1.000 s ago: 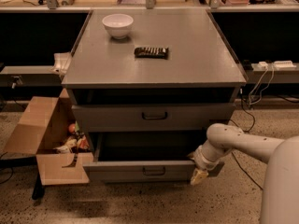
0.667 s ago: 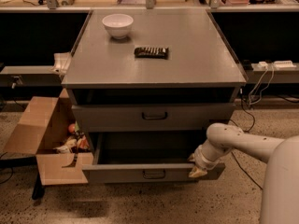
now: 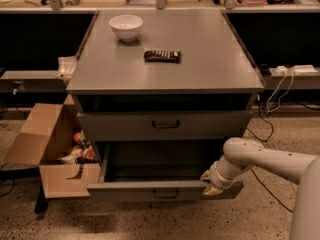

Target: Open middle drawer

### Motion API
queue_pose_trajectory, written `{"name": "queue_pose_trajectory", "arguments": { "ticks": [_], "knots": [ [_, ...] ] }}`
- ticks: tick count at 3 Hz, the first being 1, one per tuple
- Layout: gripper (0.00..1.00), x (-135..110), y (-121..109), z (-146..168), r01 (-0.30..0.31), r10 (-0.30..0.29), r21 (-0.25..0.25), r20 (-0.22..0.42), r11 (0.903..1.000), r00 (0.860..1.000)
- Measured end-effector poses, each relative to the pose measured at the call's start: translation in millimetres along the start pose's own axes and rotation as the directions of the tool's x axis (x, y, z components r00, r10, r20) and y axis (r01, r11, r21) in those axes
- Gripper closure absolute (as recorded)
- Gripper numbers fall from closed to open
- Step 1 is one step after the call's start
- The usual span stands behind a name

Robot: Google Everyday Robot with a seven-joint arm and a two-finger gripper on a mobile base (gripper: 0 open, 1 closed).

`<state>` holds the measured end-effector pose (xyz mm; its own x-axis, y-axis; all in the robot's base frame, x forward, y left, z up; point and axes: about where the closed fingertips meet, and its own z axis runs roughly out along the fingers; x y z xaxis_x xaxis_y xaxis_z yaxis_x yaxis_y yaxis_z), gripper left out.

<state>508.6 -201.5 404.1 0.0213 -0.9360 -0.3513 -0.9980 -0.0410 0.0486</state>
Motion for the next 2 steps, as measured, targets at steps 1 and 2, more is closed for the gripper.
{"name": "queue_pose_trajectory", "arguments": {
  "ticks": [1,2],
  "knots": [
    [1.0,0.6,0.0,-0.2,0.0,0.0,0.0,0.0,1.0,1.0],
    [1.0,0.9,4.5,-0.4,-0.001,0.001,-0.001,0.009,1.0,1.0]
  ]
}}
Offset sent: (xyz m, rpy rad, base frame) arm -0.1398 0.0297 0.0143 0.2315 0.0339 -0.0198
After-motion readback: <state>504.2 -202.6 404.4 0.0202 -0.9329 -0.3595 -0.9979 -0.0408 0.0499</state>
